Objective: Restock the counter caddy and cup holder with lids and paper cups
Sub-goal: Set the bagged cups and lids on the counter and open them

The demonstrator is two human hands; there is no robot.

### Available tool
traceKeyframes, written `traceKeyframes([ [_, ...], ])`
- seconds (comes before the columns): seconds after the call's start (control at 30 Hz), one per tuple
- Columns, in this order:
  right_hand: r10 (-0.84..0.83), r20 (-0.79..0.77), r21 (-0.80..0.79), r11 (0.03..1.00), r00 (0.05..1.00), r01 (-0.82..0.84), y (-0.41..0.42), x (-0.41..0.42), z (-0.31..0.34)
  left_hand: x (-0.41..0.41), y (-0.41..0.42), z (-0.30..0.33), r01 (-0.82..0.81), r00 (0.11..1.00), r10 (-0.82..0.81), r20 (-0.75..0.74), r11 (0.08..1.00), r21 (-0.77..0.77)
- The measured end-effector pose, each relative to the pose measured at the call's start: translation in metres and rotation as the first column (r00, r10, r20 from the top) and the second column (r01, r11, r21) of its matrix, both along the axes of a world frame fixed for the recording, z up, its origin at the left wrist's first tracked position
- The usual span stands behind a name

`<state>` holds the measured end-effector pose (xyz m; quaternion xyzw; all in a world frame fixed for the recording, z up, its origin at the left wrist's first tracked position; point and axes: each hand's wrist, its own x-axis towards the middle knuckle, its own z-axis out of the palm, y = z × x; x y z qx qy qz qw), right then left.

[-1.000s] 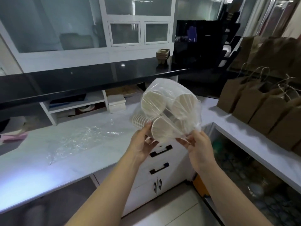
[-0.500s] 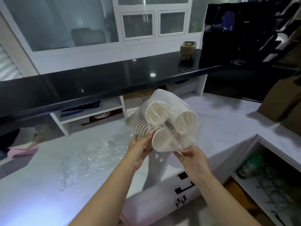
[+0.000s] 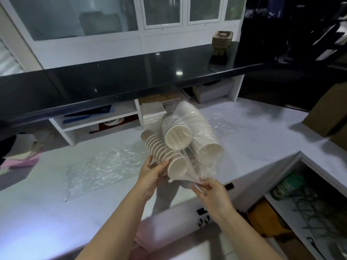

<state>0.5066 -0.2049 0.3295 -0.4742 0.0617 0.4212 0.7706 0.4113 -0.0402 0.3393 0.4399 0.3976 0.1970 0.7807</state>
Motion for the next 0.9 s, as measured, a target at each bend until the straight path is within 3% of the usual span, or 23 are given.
traceKeyframes([
  [0.27,0.104,-0.056,-0.128,0.986,0.993,-0.11,-0.005,0.0,0.007,-0.006,-0.026,-0.003,-0.044,0.985,0.038,-0.17,0.998,-0.032],
  [0.5,0.165,-0.01,-0.168,0.972,0.986,-0.165,-0.02,-0.002,0.013,-0.025,-0.077,0.005,0.058,0.959,-0.045,-0.28,0.998,0.038],
  [0.67,0.213,-0.034,-0.178,0.96,0.977,-0.215,-0.031,-0.02,0.004,-0.064,-0.098,-0.005,-0.026,0.942,0.028,-0.334,1.0,0.01],
  [0.8,0.361,-0.061,-0.201,0.909,0.931,-0.366,-0.039,-0.046,-0.008,-0.099,-0.105,-0.008,-0.12,0.937,0.105,-0.332,0.993,-0.024],
  [0.9,0.472,-0.098,-0.233,0.845,0.876,-0.481,-0.038,-0.072,-0.015,-0.138,-0.111,-0.013,-0.132,0.907,0.142,-0.396,0.99,0.053],
])
